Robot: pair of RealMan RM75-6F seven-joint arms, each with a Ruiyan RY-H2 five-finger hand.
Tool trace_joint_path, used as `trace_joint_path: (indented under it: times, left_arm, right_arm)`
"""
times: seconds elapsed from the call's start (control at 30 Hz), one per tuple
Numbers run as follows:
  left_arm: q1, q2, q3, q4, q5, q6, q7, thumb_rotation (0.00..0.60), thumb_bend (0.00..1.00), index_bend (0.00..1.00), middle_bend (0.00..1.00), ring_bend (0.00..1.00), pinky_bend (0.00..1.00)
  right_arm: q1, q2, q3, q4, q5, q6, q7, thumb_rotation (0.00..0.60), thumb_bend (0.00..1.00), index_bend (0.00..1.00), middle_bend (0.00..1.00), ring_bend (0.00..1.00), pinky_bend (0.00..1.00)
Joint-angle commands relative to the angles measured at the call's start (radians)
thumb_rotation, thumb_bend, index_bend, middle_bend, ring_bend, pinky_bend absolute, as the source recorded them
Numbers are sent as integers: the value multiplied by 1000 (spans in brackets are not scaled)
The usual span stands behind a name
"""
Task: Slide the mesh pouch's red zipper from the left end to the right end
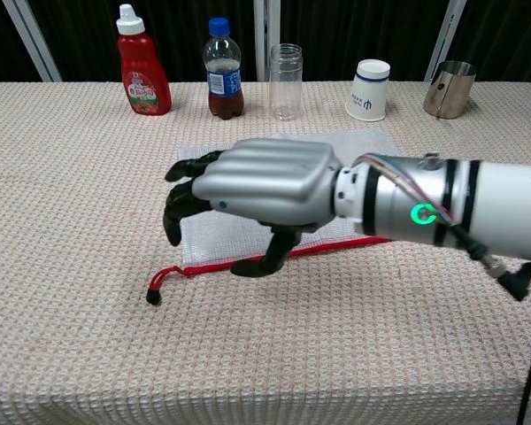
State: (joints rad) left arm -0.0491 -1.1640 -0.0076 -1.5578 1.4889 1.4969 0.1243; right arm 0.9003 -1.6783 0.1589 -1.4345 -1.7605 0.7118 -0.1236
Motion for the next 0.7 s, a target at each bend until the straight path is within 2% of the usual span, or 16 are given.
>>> trace_joint_path:
  times: [0.03,0.17,0.4,0.7]
  left_arm:
    - [1,3,0,4,-2,-2,-8,600,160,304,202,138,139]
    - [1,5,-2,12,-8,-8,-21,600,161,304,202,138,139]
    - [2,1,-1,19,-10,-13,-35,600,160,304,202,138,139]
    - [2,5,-1,21,-11,-17,-40,600,160,304,200,138,139]
  right_arm:
    - [70,-122,4,144,9,-10,14,600,303,350,186,0,88]
    - [108,-188,-19,238,3,8,63,600,319,377,184,0,45]
    - [158,-272,-53,366,-15,57,148,600,330,378,182,0,32]
    - [192,-325,-82,458,-10,90,189,600,362,443,209,0,32]
